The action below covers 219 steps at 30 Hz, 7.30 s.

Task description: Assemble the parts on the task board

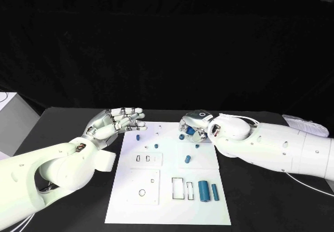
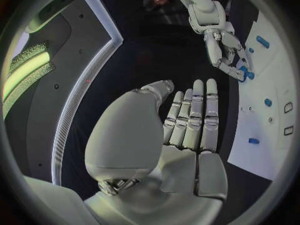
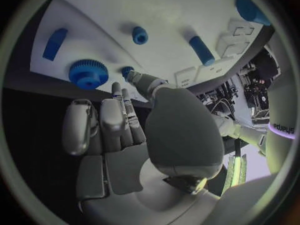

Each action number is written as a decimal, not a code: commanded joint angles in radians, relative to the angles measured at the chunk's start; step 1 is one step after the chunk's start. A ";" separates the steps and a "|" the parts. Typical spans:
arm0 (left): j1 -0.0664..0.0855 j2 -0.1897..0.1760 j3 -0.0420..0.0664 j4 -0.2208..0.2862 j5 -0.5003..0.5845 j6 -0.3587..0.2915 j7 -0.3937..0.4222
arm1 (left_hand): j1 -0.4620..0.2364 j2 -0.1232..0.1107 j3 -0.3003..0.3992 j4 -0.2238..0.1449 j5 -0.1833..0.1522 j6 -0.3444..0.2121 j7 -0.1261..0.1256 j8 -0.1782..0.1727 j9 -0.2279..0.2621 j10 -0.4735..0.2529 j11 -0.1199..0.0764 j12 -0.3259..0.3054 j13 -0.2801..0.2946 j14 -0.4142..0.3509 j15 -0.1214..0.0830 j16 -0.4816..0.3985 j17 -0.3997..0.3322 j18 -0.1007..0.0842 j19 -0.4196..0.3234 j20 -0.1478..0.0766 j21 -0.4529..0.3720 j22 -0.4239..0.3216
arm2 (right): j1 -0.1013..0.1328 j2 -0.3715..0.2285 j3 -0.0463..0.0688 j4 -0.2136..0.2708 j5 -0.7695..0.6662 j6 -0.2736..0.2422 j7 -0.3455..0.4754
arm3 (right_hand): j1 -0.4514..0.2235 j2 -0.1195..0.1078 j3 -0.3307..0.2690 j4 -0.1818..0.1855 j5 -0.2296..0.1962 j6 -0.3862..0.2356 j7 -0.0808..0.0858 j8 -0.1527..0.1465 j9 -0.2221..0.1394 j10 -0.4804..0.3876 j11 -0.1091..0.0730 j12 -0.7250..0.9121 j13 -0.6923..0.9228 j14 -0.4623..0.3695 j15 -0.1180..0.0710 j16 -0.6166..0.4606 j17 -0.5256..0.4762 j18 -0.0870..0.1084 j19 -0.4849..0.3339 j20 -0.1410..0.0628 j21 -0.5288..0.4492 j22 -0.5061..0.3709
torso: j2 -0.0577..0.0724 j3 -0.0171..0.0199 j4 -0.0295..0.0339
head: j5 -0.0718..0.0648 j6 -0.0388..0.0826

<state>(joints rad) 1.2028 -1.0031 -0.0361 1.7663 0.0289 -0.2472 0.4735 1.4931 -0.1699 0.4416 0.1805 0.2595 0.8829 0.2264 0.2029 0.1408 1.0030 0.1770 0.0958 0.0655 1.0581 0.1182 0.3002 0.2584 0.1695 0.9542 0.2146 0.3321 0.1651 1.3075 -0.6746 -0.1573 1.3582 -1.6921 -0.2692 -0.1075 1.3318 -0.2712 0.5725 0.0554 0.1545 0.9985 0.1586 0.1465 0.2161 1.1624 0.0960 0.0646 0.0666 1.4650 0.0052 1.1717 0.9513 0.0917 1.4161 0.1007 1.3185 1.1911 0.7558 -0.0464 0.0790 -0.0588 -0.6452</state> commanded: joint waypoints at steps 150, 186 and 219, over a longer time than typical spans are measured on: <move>0.009 0.009 0.002 -0.024 -0.003 0.036 -0.031 | -0.022 0.020 0.035 -0.083 -0.004 0.001 0.017 -0.015 -0.003 0.011 0.006 -0.028 0.000 -0.022 0.002 0.012 0.047 -0.003 -0.064 -0.014 0.109 0.071 | -0.003 -0.047 0.016 0.152 0.046 -0.331 -0.186 | 0.174 0.075 -0.279 0.151 -0.066 -0.089 0.005 -0.022 0.088 -0.070 0.002 0.043 0.013 -0.048 0.007 -0.059 -0.199 0.012 -0.063 0.009 -0.136 -0.100 | 0.059 -0.0005 0.0012 | 0.001 0.039; 0.008 0.022 0.002 -0.051 -0.003 0.048 -0.035 | -0.030 0.022 0.041 -0.095 -0.004 0.004 0.016 -0.017 -0.003 0.013 0.005 -0.028 0.000 -0.024 0.002 0.012 0.055 -0.004 -0.081 -0.015 0.133 0.087 | 0.013 -0.106 0.021 0.080 0.349 -0.161 -0.215 | 0.125 0.082 -0.434 0.232 0.081 -0.084 0.010 -0.004 0.085 0.408 -0.011 1.506 1.504 0.094 0.006 0.382 0.567 -0.092 0.155 0.014 0.252 0.380 | 0.060 0.0111 -0.0048 | 0.002 0.028; 0.008 0.021 0.002 -0.053 -0.004 0.050 -0.041 | -0.030 0.023 0.043 -0.098 -0.003 0.005 0.016 -0.017 -0.003 0.014 0.005 -0.028 0.000 -0.024 0.001 0.012 0.056 -0.004 -0.084 -0.016 0.138 0.091 | 0.022 -0.072 0.023 0.053 0.353 -0.166 -0.240 | 0.109 0.088 -0.428 0.235 0.099 -0.078 0.010 0.000 0.085 0.408 -0.011 1.506 1.504 0.095 0.006 0.384 0.574 -0.092 0.155 0.015 0.252 0.380 | 0.065 0.0138 -0.0032 | 0.001 0.022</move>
<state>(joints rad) 1.2101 -0.9835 -0.0354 1.7115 0.0280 -0.2169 0.4295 1.4708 -0.1474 0.4831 0.0894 0.2594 0.8828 0.2264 0.1889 0.1391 1.0100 0.1841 0.0726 0.0656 1.0397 0.1219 0.3078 0.3134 0.1689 0.8769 0.1986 0.4667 0.2546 1.3288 -0.7492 -0.1345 1.4128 -1.3352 -0.4474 -0.3425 1.4462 -0.1854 0.1434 0.2855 0.2499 0.9139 0.1652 0.1429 0.3014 1.4690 0.0775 1.5674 1.3076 1.4665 0.0035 1.5511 1.3080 0.0140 1.4662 0.1077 1.5672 1.3074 0.8191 -0.0331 0.0754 -0.0579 -0.6233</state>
